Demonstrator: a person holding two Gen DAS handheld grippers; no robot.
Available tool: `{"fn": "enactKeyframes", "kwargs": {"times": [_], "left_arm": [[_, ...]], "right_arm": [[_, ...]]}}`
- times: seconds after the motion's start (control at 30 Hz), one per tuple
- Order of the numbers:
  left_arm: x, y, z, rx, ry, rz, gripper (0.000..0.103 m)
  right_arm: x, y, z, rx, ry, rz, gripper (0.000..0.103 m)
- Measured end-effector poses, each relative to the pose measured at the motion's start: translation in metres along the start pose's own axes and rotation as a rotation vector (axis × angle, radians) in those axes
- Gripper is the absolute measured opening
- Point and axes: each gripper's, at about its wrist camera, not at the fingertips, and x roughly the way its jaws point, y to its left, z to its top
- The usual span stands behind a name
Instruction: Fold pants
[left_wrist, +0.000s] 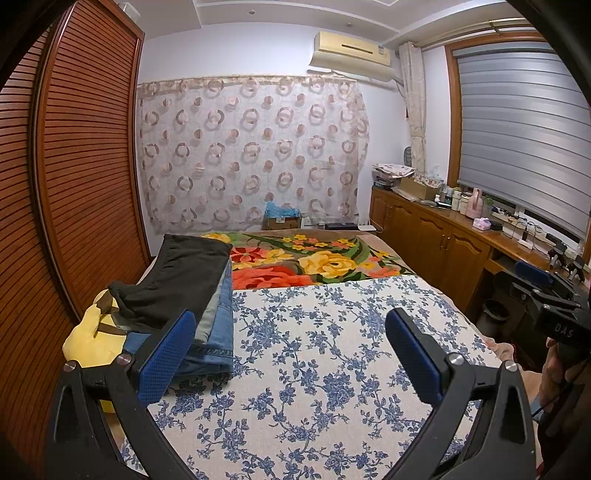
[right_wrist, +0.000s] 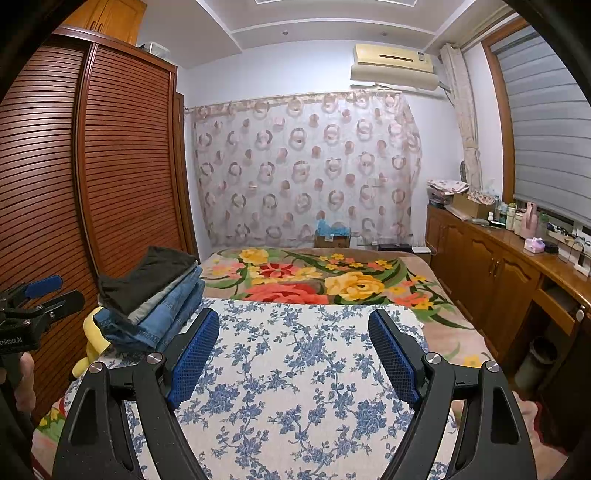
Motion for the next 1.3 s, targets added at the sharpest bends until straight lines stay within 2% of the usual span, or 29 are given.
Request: {"fn": "enactKeyframes", "kwargs": {"times": [1.3], "left_arm": [[-0.0014, 0.0042, -0.0024, 0.002, 0.001, 0.003, 0.103]], "right_arm": [[-0.0018, 0.0004, 0.0003, -0.004, -0.001, 0.004, 0.084]]}}
